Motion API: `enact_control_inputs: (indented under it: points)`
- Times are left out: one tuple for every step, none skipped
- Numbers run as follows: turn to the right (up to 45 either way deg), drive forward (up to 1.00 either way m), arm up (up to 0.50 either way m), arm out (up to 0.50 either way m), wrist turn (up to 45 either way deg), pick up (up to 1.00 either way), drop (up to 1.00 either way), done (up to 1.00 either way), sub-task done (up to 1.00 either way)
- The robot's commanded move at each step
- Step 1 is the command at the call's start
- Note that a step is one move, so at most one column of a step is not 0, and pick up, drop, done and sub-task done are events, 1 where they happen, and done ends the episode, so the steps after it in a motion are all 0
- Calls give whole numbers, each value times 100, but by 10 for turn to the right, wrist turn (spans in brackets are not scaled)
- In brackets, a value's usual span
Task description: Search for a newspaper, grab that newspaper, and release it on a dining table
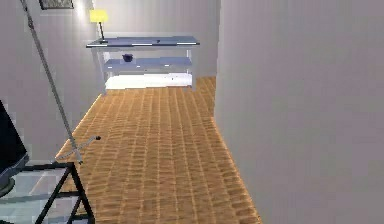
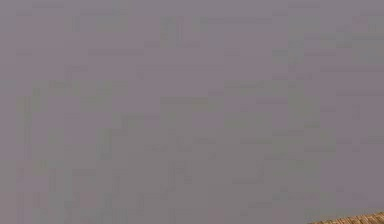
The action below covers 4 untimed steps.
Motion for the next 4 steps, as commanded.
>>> enact_control_inputs:
  points:
    - [0,100,0,0,0,0,0,0,0]
    - [0,100,0,0,0,0,0,0,0]
    - [0,75,0,0,0,0,0,0,0]
    - [450,0,0,0,0,0,0,0,0]
